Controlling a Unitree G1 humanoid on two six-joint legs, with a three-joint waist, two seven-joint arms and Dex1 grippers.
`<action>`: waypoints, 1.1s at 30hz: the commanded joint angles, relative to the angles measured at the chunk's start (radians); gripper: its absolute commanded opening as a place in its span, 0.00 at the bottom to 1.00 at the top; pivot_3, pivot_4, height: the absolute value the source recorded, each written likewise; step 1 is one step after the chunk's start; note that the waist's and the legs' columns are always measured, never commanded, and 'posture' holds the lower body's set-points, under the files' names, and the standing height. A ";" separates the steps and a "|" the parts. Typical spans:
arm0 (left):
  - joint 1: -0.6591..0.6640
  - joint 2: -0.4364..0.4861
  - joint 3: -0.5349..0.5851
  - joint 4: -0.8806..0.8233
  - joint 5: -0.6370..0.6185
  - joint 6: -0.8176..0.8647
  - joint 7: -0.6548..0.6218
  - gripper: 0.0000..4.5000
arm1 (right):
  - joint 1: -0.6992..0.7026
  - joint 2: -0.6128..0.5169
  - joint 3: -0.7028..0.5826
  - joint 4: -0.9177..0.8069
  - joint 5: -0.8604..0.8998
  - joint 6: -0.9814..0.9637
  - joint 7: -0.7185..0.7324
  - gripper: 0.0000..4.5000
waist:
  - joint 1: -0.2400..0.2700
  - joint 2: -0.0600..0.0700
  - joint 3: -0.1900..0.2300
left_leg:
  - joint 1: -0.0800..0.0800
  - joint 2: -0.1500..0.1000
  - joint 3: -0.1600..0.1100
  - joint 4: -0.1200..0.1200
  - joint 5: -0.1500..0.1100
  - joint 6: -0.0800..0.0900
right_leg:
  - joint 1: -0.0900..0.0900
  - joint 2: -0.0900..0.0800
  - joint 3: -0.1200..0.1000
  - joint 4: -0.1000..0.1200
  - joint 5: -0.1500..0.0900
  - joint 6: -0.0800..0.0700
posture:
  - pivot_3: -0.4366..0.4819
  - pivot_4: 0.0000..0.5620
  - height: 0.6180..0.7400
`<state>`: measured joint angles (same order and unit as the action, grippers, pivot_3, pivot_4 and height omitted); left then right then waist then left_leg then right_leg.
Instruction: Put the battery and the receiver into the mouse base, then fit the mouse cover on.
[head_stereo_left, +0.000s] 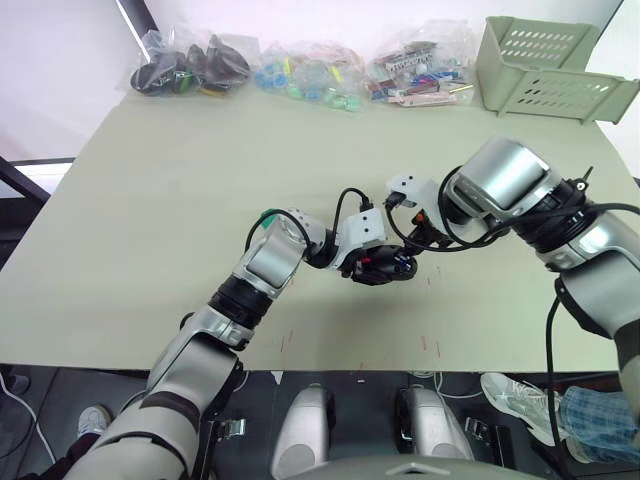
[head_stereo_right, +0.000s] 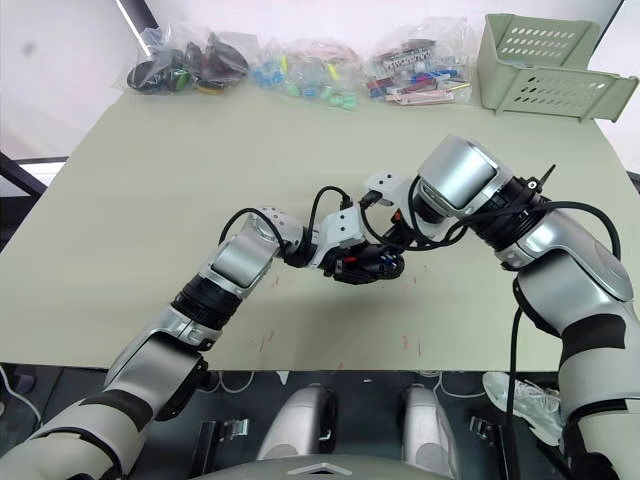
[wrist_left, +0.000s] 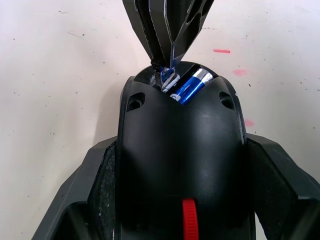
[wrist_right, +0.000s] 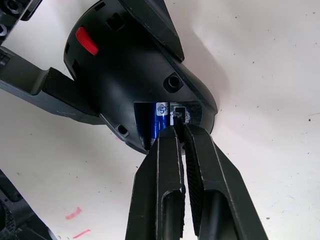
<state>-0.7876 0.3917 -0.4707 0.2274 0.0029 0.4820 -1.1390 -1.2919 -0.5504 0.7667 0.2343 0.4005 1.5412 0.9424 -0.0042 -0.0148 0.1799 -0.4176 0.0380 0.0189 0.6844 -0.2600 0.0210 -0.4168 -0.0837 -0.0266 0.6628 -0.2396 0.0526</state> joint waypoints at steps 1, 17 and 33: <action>0.005 -0.011 -0.006 0.007 0.007 0.004 0.005 0.65 | -0.012 0.012 0.004 -0.001 0.002 -0.007 -0.001 0.00 | 0.000 0.000 0.000 | 0.000 0.000 0.000 0.000 0.000 0.000 | 0.000 0.000 0.000 0.000 0.000 0.000 | 0.48 0.27 1.00; 0.008 -0.018 -0.004 0.004 0.010 0.010 0.009 0.65 | 0.002 0.039 0.010 0.002 0.012 0.002 -0.003 0.00 | -0.004 0.000 0.000 | 0.002 0.000 -0.001 0.000 0.000 0.000 | 0.002 0.000 0.000 0.000 0.000 0.000 | 0.48 0.27 1.00; 0.011 -0.023 -0.003 0.002 0.012 0.011 0.009 0.65 | 0.012 0.030 0.057 0.004 -0.057 -0.094 0.015 0.00 | -0.007 0.000 -0.001 | 0.003 0.000 -0.001 0.001 0.000 0.000 | 0.003 0.000 0.000 0.000 0.001 0.002 | 0.48 0.27 1.00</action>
<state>-0.7835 0.3849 -0.4617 0.2284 0.0145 0.4940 -1.1312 -1.2834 -0.5277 0.8288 0.2458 0.3412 1.4393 0.9532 -0.0111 -0.0149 0.1794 -0.4148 0.0381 0.0178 0.6851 -0.2598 0.0210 -0.4140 -0.0834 -0.0268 0.6629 -0.2386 0.0541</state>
